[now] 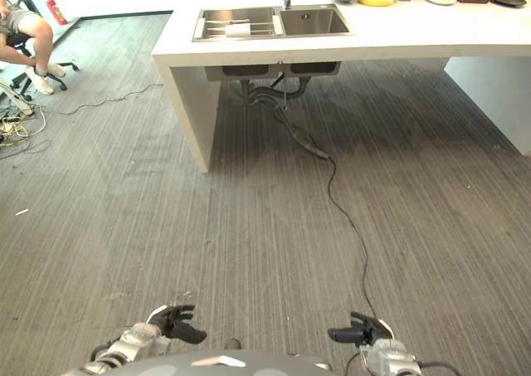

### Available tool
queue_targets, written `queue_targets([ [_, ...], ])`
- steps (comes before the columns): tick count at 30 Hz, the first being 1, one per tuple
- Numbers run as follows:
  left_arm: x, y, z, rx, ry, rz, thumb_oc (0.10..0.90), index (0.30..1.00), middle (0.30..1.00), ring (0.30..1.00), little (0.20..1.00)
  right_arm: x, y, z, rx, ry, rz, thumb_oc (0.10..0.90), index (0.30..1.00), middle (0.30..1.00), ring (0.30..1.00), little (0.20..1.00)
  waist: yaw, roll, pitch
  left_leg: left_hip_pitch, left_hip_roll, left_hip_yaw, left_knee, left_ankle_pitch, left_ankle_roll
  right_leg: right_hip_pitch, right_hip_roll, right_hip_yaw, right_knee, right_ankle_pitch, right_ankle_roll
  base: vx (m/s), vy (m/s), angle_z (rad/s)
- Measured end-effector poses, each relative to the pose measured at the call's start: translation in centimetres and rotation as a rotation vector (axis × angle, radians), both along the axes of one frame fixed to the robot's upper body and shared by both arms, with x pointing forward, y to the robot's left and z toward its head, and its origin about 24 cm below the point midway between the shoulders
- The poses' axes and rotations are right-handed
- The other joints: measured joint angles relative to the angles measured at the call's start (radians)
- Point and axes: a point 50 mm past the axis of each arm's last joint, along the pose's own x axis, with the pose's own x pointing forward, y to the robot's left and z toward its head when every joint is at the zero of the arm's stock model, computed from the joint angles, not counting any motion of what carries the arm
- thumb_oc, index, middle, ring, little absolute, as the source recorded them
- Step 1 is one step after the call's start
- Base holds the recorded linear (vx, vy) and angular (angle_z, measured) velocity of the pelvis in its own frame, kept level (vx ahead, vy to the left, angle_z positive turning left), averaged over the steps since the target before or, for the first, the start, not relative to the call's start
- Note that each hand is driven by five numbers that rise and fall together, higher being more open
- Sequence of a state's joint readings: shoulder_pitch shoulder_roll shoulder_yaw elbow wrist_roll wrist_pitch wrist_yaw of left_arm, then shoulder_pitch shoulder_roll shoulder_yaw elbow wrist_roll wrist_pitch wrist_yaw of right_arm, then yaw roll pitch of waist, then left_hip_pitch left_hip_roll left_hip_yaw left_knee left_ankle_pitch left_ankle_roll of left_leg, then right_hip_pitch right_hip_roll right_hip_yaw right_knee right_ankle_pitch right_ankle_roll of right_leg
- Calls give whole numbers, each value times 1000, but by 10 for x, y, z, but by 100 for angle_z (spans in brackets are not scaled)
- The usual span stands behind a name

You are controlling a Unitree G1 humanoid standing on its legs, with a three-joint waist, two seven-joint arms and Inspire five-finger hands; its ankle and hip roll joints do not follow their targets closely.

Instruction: Place the dishes in the dishwasher.

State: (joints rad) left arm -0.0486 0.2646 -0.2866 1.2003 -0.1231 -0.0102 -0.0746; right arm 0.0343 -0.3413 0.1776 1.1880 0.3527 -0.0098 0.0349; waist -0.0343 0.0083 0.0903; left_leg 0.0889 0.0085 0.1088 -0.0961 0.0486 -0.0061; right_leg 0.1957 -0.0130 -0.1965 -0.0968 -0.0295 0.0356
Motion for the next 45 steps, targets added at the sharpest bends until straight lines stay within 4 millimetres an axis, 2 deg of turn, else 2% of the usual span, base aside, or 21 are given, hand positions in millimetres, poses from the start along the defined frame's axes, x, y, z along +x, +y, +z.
queue_targets([
  [4,-7,0,-2,-5,19,3,800,900,900,900,900,-12,0,-2,3,33,0,800,900,900,900,900,0,-1,-15,-4,1,-10,0,0,0,-1,2,-11,0,2,-3,-39,-17,7],
  [8,-7,0,-2,-7,20,1,800,900,900,900,900,-10,2,-3,-2,37,29,800,900,900,900,900,-1,-8,-46,-19,3,-9,-1,-8,-11,-12,4,-11,0,5,-8,-28,-15,2],
  [12,-11,0,-3,6,34,8,800,900,900,900,900,-10,6,-4,9,39,29,800,900,900,900,900,-2,-12,-54,-23,4,-4,0,-8,-11,-19,4,-4,3,6,-10,-8,-10,-5],
  [14,-23,2,-7,17,85,14,800,900,900,900,900,-20,10,-8,16,79,25,800,900,900,900,900,-9,-20,-52,-21,4,5,0,-2,-3,-29,4,3,6,6,-10,-14,-11,-7],
  [15,-23,2,-7,17,85,14,800,900,900,900,900,-20,10,-8,16,79,25,800,900,900,900,900,-9,-20,-52,-21,4,5,0,-2,-3,-29,4,3,6,6,-10,-2,4,-12],
  [16,-25,3,-8,13,92,66,800,900,900,900,900,-29,12,-11,14,145,37,800,900,900,900,900,-9,-18,-55,-29,5,16,0,-2,-2,-39,4,11,7,6,-10,4,1,-8],
  [19,-23,4,-7,15,94,73,800,900,900,900,900,-48,15,-15,29,230,26,800,900,900,900,900,-9,-21,-48,-31,5,21,4,-1,-1,-41,3,16,6,6,-9,20,6,-8],
  [21,-24,4,-8,12,96,82,800,900,900,900,900,-55,18,-16,36,252,45,800,900,900,900,900,-17,-24,-41,-32,6,21,1,-1,-2,-40,4,21,5,6,-9,21,24,-8],
  [28,-15,3,-6,1,65,105,800,900,900,900,900,-55,19,-16,40,257,43,800,900,900,900,900,-28,-16,-4,-35,7,28,0,-8,-4,-43,4,22,3,6,-10,17,32,-1],
  [30,-7,1,-4,6,44,77,800,900,900,900,900,-46,18,-15,36,228,51,800,900,900,900,900,-26,-15,8,-39,7,34,0,-10,-3,-53,3,28,5,7,-10,30,71,-6],
  [37,28,-4,6,6,-54,66,800,900,900,900,900,15,20,-6,26,54,56,800,900,900,900,900,-24,-20,40,-46,0,36,0,-13,5,-60,-4,28,7,8,-9,33,93,-1],
  [38,36,-5,9,4,-73,74,800,900,900,900,900,26,19,-3,21,26,62,800,900,900,900,900,-25,-19,42,-56,-1,37,0,-17,9,-74,-5,28,16,7,-6,6,92,-2],
  [40,60,-11,18,9,-138,16,800,900,900,900,900,53,12,8,-7,-53,69,800,900,900,900,900,-25,2,66,-77,1,31,0,-9,18,-121,-7,29,69,0,4,3,67,0],
  [41,60,-11,18,9,-138,16,800,900,900,900,900,53,12,8,-7,-53,69,800,900,900,900,900,-25,2,66,-77,1,31,0,-9,18,-121,-7,29,69,0,4,38,158,10],
  [42,75,-16,24,7,-182,-12,800,900,900,900,900,67,9,15,-15,-111,58,800,900,900,900,900,-24,9,74,-72,-1,23,2,-8,24,-129,-12,24,106,-10,18,59,172,10],
  [43,82,-18,28,5,-206,-19,800,900,900,900,900,73,8,18,-21,-127,60,800,900,900,900,900,-24,12,76,-68,-9,25,0,-29,33,-144,-18,23,155,-20,34,125,294,7],
  [44,96,-23,35,1,-244,-42,800,900,900,900,900,83,3,24,-37,-159,65,800,900,900,900,900,-19,29,99,-68,2,24,0,-38,40,-208,-27,28,287,-42,61,139,227,6],
  [45,111,-30,43,-2,-292,-84,800,900,900,900,900,93,-2,31,-57,-197,70,800,900,900,900,900,-18,50,127,-65,-3,24,2,-37,59,-294,-49,27,473,-56,80,115,171,4],
])
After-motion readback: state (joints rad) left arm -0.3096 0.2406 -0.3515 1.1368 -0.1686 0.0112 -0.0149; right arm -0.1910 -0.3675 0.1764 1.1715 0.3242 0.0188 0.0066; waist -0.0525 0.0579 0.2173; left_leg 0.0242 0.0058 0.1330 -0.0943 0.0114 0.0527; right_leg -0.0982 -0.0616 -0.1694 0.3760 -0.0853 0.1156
